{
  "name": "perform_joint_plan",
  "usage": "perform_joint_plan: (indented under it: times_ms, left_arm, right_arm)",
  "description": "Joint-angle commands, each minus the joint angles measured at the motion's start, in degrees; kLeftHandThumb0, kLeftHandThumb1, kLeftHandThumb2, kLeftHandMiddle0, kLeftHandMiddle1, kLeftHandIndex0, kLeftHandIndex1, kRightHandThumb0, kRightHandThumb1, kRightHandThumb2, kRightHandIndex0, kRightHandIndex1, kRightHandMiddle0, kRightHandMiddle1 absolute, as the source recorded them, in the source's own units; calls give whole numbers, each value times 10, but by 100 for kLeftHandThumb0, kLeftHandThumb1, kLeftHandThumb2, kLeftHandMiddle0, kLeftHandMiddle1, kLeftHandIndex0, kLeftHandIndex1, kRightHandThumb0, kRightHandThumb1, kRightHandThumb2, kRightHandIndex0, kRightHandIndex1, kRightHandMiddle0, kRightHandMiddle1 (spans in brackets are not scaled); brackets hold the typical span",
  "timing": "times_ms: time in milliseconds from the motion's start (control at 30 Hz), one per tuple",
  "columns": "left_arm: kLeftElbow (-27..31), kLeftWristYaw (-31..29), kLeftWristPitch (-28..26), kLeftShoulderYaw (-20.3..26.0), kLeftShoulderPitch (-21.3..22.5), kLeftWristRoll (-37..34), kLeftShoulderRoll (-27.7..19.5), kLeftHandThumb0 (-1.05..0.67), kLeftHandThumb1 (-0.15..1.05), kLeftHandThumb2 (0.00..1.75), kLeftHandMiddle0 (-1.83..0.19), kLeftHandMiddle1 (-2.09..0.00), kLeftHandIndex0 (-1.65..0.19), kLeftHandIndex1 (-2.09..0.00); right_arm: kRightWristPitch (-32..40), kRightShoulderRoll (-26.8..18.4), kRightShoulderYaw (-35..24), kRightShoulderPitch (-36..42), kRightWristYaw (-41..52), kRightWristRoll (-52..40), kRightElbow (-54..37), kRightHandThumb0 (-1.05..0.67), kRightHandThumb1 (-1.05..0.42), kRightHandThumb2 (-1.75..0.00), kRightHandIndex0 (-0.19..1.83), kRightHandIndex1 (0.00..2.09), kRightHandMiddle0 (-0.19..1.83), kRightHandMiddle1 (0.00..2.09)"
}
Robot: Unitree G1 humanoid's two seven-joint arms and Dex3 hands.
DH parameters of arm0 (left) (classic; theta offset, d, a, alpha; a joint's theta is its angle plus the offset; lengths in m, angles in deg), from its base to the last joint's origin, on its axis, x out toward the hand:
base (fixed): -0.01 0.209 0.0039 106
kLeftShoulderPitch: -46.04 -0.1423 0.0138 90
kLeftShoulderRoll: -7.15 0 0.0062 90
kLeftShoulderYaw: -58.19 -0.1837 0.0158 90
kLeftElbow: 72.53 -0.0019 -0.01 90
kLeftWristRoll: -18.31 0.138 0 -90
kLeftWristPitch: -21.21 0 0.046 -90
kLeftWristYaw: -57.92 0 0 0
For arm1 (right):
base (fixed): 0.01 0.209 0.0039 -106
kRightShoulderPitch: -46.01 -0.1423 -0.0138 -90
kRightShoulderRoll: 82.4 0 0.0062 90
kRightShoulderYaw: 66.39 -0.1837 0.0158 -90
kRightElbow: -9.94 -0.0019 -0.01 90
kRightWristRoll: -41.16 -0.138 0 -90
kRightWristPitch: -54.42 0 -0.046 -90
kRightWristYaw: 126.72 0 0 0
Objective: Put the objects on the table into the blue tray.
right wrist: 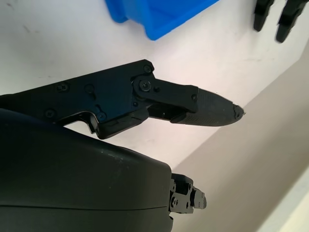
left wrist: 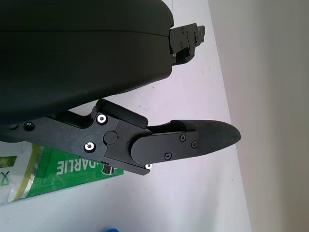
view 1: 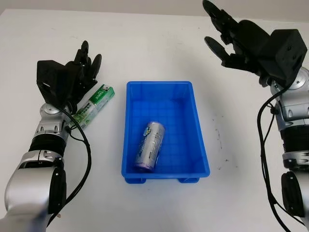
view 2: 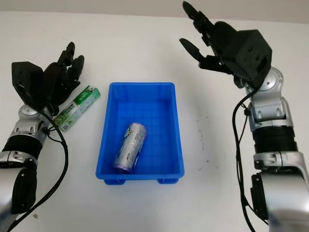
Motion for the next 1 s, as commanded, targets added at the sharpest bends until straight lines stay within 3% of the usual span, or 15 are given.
perform_joint_plan:
  times_ms: [0, 200, 433, 600, 767, 967]
  left_arm:
    - [1, -4, 5, 1, 9, -1, -10, -75, 105, 52, 19, 0, 19, 0]
    - [26, -31, 5, -4, 4, 5, -36, -74, 105, 47, 19, 0, 19, 0]
    - [132, -119, -7, -61, 18, 91, -176, -70, 105, 25, 5, -7, 3, -8]
    - [152, -170, -22, -71, 39, 101, -228, -74, 104, 10, 2, -6, 2, -6]
    - [200, -187, -25, -117, 32, 174, -275, -71, 98, 4, 1, -6, 0, -6]
    - [199, -156, 81, -152, 8, 242, -310, -44, 89, 4, 6, -4, 6, -4]
  right_arm:
    - [7, 4, -9, 10, -12, -3, 6, -66, -105, -67, -19, 0, -19, 1]
    - [6, 12, -21, 27, -25, -18, 6, -58, -105, -72, -19, 0, -19, 0]
    - [14, 12, -20, 46, -45, -16, -12, -57, -105, -72, -19, 0, -19, 1]
    - [42, 19, -17, 46, -47, -20, -28, -57, -105, -71, -19, 0, -19, 0]
    - [56, 24, -17, 45, -45, -21, -41, -56, -105, -70, -19, 0, -19, 2]
    - [59, 20, -14, 40, -43, -16, -40, -55, -105, -70, -19, 0, -19, 3]
